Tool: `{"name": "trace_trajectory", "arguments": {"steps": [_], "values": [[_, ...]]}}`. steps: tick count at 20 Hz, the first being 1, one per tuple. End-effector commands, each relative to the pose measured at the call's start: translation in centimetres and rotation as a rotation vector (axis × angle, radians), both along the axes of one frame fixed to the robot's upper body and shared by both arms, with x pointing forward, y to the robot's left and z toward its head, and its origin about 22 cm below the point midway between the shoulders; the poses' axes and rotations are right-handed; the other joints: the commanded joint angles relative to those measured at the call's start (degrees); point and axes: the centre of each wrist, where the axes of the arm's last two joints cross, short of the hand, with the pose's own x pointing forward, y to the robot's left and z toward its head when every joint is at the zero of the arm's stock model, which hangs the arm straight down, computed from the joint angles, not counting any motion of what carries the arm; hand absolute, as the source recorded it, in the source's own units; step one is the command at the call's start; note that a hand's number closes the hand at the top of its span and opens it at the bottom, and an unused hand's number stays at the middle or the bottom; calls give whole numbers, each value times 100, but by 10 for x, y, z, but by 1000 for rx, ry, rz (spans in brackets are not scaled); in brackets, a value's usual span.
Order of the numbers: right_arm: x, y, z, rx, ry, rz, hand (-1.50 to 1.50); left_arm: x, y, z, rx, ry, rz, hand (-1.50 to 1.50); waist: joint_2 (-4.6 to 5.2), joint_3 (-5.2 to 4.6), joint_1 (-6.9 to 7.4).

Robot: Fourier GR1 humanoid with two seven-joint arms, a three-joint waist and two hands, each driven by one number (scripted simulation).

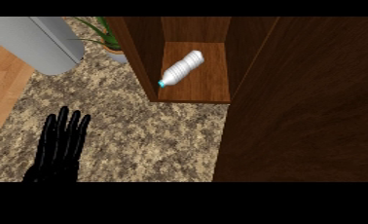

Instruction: Pick up the bottled water, place it into the cabinet and close the cabinet

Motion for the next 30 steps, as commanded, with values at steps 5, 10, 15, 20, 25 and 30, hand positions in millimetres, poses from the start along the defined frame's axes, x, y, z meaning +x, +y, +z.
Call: {"name": "trace_trajectory", "arguments": {"steps": [5,10,15,20,25,30], "values": [[3,45,35,12,-174,57,150,-3,22,6,-8,-10,0,-150,26,-28,47],[16,63,32,-40,-187,72,150,-13,27,7,-9,-6,-34,-150,15,-24,111],[26,70,33,-52,-193,84,150,-12,37,3,4,-6,-31,-150,64,-26,156],[30,71,34,-61,-197,119,150,-14,36,6,-21,-18,-41,-150,83,-34,253],[36,73,30,-72,-189,122,150,-17,44,1,-14,-12,-45,-150,107,-39,351],[37,70,28,-30,-140,132,150,-13,41,6,-28,-40,-56,-150,177,-38,359]]}}
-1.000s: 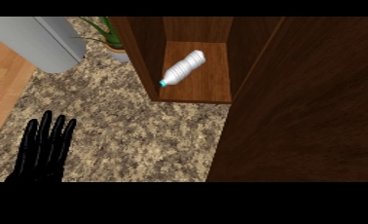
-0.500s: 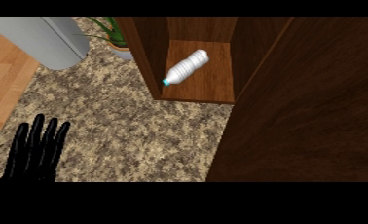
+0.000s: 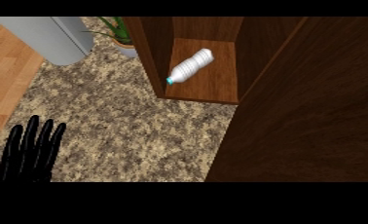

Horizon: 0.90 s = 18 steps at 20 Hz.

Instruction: Pick up the bottled water, place it into the cabinet and close the cabinet

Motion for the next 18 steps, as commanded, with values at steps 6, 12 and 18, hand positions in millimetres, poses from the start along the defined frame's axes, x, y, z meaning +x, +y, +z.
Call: {"name": "trace_trajectory", "arguments": {"steps": [6,12,18], "values": [[17,38,-12,162,188,-7,150,0,4,2,-1,-11,-29,-150,132,0,234],[16,48,-42,131,472,203,150,2,6,6,16,-31,-93,-150,287,-2,590],[34,29,-36,279,522,50,150,2,14,3,20,-29,-54,-150,191,8,311]]}}
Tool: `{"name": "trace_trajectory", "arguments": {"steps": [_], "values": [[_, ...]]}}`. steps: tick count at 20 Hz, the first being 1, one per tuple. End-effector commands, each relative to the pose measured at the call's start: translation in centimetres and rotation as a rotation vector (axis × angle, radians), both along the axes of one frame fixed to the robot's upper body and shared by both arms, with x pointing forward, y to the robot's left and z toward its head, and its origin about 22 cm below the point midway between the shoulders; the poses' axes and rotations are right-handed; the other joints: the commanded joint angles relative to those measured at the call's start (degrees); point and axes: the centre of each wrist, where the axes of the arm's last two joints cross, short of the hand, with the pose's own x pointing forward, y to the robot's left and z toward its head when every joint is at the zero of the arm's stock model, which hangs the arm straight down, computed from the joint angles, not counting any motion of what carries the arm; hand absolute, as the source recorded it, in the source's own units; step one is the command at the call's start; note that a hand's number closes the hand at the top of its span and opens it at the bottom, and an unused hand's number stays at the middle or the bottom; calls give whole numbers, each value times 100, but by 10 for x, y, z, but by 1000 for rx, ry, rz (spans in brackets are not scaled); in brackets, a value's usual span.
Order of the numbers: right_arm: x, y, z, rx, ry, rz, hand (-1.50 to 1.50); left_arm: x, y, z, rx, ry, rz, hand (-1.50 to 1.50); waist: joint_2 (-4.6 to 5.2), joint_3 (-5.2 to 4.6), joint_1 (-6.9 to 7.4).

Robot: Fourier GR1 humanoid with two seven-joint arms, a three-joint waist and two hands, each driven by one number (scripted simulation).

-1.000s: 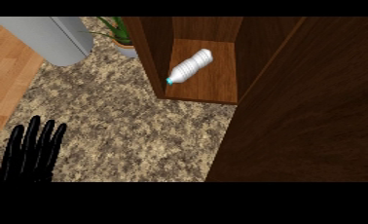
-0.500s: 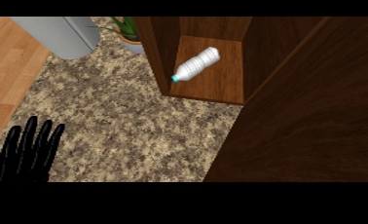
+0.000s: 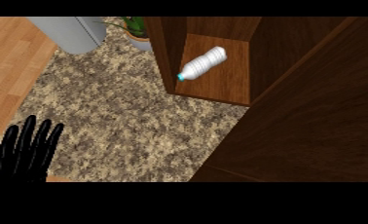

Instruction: Pick up the bottled water, place it into the cabinet and close the cabinet

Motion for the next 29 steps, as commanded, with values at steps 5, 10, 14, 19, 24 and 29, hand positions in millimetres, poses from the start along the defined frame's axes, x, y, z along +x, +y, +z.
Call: {"name": "trace_trajectory", "arguments": {"steps": [5,10,14,19,24,29], "values": [[31,-3,-13,135,163,-397,150,-3,8,-2,0,2,41,-150,-12,29,-275],[44,-12,-18,175,198,-531,150,-2,11,-3,-10,2,39,-150,6,29,-274],[74,-13,-17,171,217,-624,150,-2,13,-2,-8,2,12,-150,-19,29,-138],[129,10,-10,178,251,-730,150,0,18,-1,-11,13,-3,-150,-37,59,-51],[186,41,14,160,289,-784,150,1,15,-7,-12,23,-2,-150,-78,73,-169],[232,61,15,155,314,-801,150,5,19,3,-12,19,-7,-150,-83,90,-224]]}}
